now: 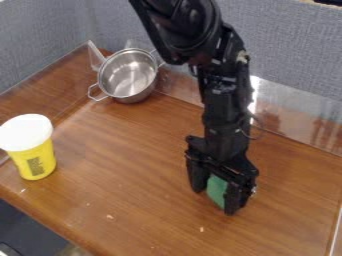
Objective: Put green object to the right side of the table
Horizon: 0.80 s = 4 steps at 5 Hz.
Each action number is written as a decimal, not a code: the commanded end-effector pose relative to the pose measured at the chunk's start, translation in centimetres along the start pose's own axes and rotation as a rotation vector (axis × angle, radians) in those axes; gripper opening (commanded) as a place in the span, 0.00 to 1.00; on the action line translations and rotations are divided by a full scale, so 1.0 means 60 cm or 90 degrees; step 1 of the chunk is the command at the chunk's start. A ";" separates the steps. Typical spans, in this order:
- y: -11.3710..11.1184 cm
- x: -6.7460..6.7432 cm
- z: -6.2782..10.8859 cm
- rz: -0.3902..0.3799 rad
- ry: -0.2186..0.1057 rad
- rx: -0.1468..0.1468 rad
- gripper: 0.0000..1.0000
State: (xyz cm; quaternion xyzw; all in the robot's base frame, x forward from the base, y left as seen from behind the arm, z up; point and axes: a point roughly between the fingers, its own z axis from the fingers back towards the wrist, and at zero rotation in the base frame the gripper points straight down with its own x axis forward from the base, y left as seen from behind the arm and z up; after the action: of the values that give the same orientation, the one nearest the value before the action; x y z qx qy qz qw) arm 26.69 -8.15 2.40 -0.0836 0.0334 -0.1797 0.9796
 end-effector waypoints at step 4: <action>0.008 0.001 0.109 0.019 -0.121 0.030 1.00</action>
State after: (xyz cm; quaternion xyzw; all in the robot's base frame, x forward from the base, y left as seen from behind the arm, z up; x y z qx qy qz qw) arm 27.06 -6.96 7.20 -0.0760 -0.0326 -0.1601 0.9836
